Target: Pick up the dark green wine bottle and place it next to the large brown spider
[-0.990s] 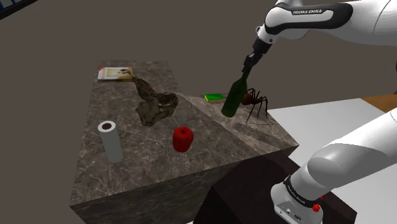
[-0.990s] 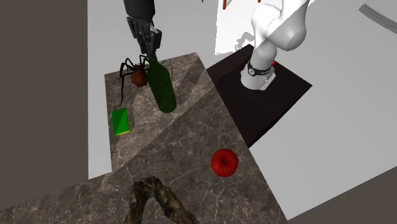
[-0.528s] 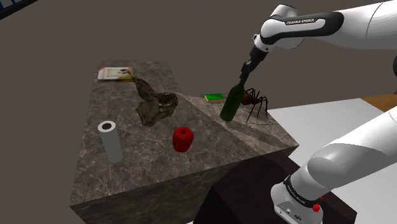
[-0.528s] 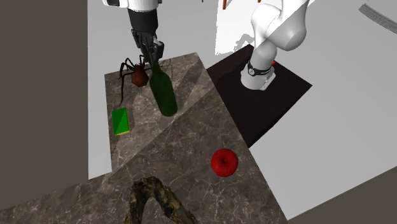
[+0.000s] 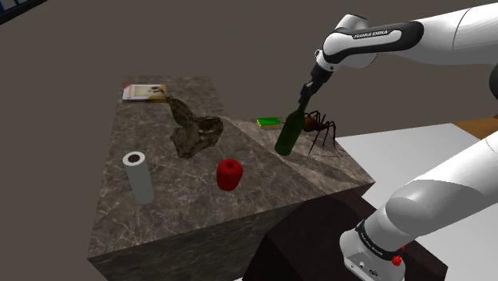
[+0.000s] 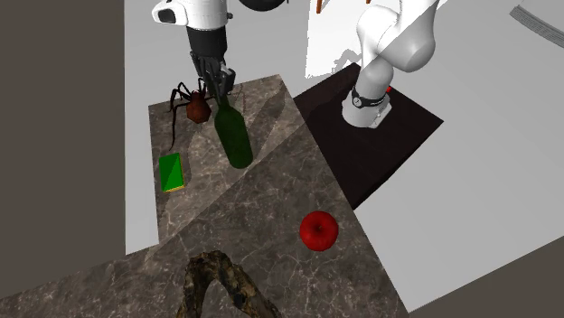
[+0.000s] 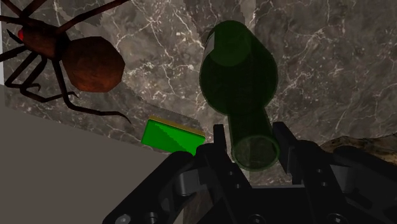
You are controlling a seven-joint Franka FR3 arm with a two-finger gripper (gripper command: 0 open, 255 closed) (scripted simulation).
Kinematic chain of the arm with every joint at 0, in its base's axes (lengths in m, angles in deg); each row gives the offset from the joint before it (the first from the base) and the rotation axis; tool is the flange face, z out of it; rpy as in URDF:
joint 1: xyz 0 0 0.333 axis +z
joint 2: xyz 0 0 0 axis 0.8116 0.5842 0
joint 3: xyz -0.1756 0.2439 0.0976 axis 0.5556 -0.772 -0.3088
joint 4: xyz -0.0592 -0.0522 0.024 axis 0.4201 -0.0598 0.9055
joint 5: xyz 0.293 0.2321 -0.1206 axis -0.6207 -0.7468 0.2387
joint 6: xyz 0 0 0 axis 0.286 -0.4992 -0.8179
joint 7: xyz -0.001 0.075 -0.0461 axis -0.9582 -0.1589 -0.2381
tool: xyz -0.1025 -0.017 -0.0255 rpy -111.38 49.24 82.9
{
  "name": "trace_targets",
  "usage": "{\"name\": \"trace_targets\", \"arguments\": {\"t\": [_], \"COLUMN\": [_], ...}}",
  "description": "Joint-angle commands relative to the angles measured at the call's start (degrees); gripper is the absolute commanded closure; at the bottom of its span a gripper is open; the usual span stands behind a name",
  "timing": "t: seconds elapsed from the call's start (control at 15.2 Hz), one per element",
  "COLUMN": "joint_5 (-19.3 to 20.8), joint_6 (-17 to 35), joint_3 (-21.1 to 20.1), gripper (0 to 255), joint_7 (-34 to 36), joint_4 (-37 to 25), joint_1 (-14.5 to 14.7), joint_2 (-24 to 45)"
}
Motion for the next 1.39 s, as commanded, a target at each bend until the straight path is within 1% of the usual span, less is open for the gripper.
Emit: {"name": "trace_targets", "arguments": {"t": [0.0,0.13,0.2,0.53,0.79,1.32], "joint_5": [0.0,0.0,0.0,0.0,0.8,0.8], "joint_6": [0.0,0.0,0.0,0.0,-7.1,-7.1], "joint_3": [0.0,0.0,0.0,0.0,0.2,0.2], "gripper": [255,255,0,0,0,0], "joint_7": [0.0,0.0,0.0,0.0,0.5,0.5], "joint_4": [0.0,0.0,0.0,0.0,-4.4,-4.4], "joint_1": [0.0,0.0,0.0,0.0,-0.3,-0.3], "joint_2": [0.0,0.0,0.0,0.0,-2.7,-2.7]}}
